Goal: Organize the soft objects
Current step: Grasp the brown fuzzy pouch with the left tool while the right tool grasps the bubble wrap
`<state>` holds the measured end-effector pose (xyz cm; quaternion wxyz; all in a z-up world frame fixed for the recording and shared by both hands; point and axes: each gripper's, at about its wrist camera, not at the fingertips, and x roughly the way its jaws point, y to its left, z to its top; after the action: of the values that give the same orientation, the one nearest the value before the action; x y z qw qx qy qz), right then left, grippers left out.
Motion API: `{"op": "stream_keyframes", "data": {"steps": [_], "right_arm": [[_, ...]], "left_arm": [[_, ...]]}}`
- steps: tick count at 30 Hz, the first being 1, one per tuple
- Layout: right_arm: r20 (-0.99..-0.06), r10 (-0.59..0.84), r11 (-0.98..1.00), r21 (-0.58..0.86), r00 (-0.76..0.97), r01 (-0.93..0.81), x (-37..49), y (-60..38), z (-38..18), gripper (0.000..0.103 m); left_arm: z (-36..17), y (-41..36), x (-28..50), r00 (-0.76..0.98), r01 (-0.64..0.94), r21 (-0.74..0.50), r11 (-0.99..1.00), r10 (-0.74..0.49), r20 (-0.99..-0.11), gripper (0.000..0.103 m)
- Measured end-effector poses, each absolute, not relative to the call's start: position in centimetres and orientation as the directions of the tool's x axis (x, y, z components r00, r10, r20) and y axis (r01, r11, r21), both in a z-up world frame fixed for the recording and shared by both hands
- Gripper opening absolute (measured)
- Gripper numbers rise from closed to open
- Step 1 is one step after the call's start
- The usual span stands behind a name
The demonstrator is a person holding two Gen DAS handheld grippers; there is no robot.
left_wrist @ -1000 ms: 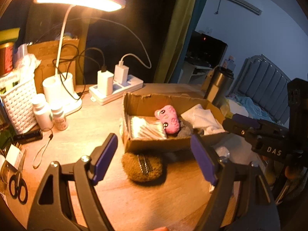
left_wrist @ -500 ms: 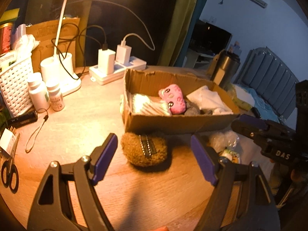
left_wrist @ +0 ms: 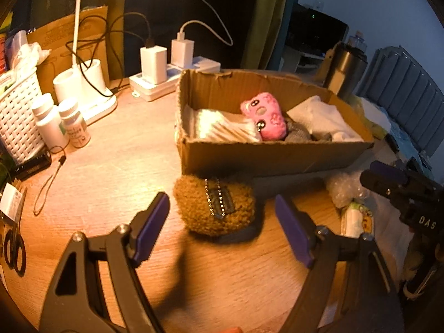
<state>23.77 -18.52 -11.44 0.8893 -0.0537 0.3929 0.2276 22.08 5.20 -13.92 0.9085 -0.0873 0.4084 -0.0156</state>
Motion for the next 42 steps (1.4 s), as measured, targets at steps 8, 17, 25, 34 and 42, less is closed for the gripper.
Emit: {"op": "stream_keyframes", "data": {"steps": [8,17,25,34,42], "right_arm": [[-0.745,0.374,0.896,0.136,0.552,-0.422,25.0,-19.9,-13.0,0.054],[-0.752,0.428,0.873,0.2,0.502,-0.444,25.4,-20.0,-13.7,0.059],[-0.748,0.47,0.848,0.235,0.468,-0.475,25.2,-19.2,-13.9,0.048],[-0.74,0.463,0.843,0.2,0.487,-0.499,24.5,-18.4,-13.1,0.035],[-0.717,0.483,0.824,0.178,0.503,-0.538,23.5,-17.5,-11.5,0.034]], "left_arm": [[-15.3,4.6,23.4,0.633,-0.067,-0.149,0.987,-0.074,-0.771,0.08],[-16.5,4.1,24.3,0.609,-0.077,-0.12,0.99,-0.049,-0.792,0.079],[-16.8,4.0,24.3,0.619,-0.054,-0.126,0.991,-0.066,-0.783,0.061],[-15.9,4.4,23.0,0.644,-0.031,-0.162,0.986,-0.104,-0.758,0.056],[-14.4,4.5,21.3,0.678,-0.017,-0.185,0.983,-0.125,-0.724,0.056]]}}
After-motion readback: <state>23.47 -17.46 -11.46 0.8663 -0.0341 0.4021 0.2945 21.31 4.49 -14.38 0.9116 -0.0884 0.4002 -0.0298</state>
